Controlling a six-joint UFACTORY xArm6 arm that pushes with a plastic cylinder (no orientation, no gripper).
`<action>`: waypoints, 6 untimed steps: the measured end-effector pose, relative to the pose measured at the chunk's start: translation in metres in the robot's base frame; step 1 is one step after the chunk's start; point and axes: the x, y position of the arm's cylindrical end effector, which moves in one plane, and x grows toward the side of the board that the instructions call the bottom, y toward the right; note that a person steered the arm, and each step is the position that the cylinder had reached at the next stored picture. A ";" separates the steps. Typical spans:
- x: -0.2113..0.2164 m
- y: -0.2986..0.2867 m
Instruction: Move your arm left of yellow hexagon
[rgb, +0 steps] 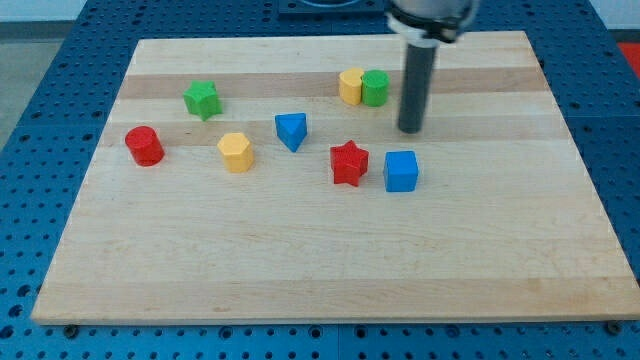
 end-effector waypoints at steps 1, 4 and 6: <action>0.058 0.052; 0.187 -0.196; 0.108 -0.293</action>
